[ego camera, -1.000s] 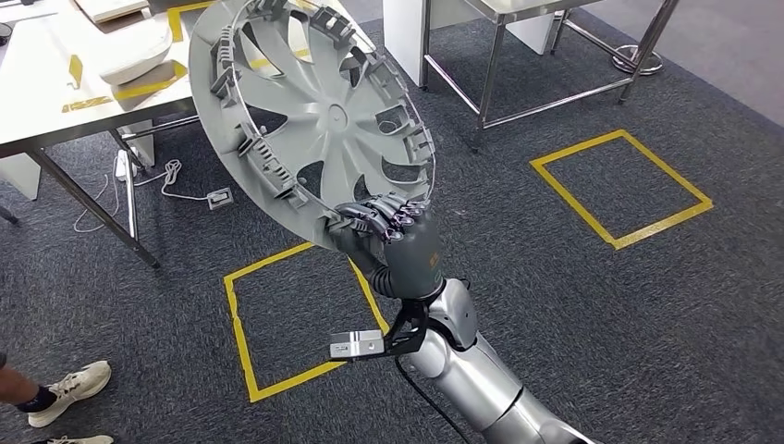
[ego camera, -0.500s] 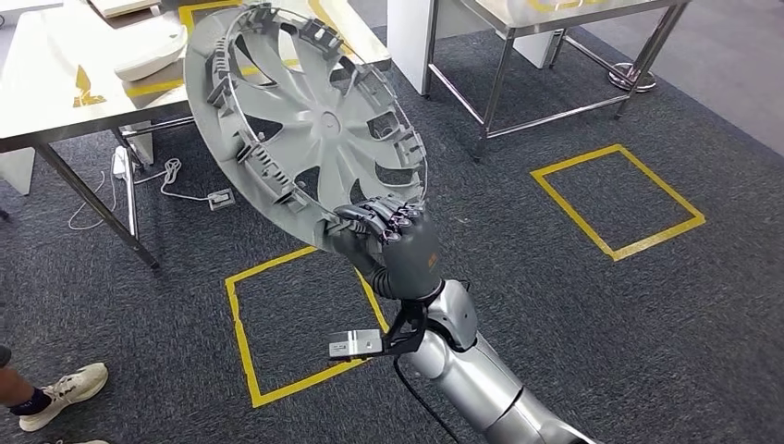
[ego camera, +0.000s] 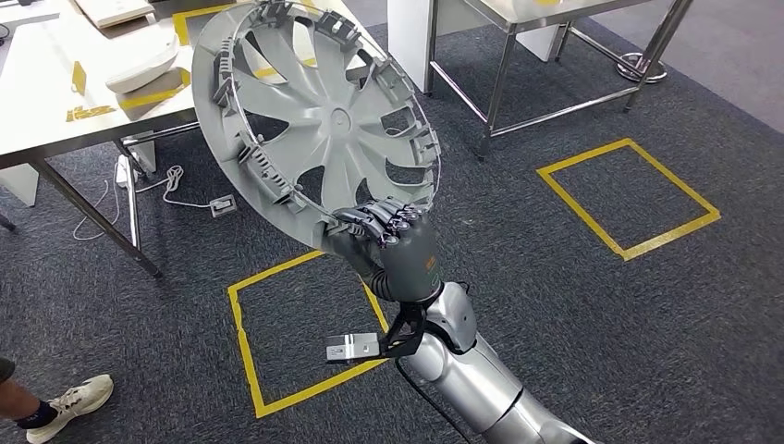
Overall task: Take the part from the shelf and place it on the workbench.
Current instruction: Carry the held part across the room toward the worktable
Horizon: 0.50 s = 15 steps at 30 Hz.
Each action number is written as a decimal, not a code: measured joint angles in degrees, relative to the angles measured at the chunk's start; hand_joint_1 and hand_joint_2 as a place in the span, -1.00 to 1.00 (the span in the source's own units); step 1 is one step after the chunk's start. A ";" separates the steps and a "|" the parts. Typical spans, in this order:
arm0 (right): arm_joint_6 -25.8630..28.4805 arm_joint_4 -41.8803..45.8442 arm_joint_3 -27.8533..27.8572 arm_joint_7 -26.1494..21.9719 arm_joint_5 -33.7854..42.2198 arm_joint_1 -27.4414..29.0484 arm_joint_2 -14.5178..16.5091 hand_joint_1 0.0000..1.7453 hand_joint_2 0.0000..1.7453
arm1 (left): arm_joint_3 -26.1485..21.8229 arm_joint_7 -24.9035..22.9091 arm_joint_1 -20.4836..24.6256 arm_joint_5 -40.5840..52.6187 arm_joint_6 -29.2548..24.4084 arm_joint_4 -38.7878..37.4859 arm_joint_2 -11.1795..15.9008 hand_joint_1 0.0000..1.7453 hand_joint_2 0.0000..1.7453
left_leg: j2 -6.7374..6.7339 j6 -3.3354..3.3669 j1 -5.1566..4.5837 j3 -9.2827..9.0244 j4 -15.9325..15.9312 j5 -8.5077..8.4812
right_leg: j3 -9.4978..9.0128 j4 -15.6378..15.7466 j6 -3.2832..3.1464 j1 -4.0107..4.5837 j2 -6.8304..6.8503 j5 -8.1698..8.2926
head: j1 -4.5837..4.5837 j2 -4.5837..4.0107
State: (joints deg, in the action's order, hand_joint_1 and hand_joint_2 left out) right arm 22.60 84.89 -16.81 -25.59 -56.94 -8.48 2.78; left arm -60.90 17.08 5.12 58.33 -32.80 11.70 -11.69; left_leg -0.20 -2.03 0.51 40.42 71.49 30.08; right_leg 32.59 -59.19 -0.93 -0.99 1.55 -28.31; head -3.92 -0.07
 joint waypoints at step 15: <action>0.25 0.10 -0.04 -0.49 1.04 0.36 0.01 1.00 1.00 | -0.08 -0.40 0.39 -0.04 -0.07 -0.05 -0.02 -1.00 1.00 | 0.50 3.97 -0.90 -7.13 -11.72 -2.25 | 7.94 -13.62 2.31 0.42 -1.17 -3.46 | -0.51 0.00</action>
State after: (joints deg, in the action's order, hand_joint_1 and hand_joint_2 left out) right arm 22.85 85.00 -16.85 -26.08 -55.89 -8.12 2.79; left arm -60.98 16.68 5.51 58.29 -32.87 11.65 -11.71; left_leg 0.31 1.95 -0.40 33.29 59.78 27.83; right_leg 40.53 -72.81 1.38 -0.57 0.38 -31.77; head -4.43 -0.07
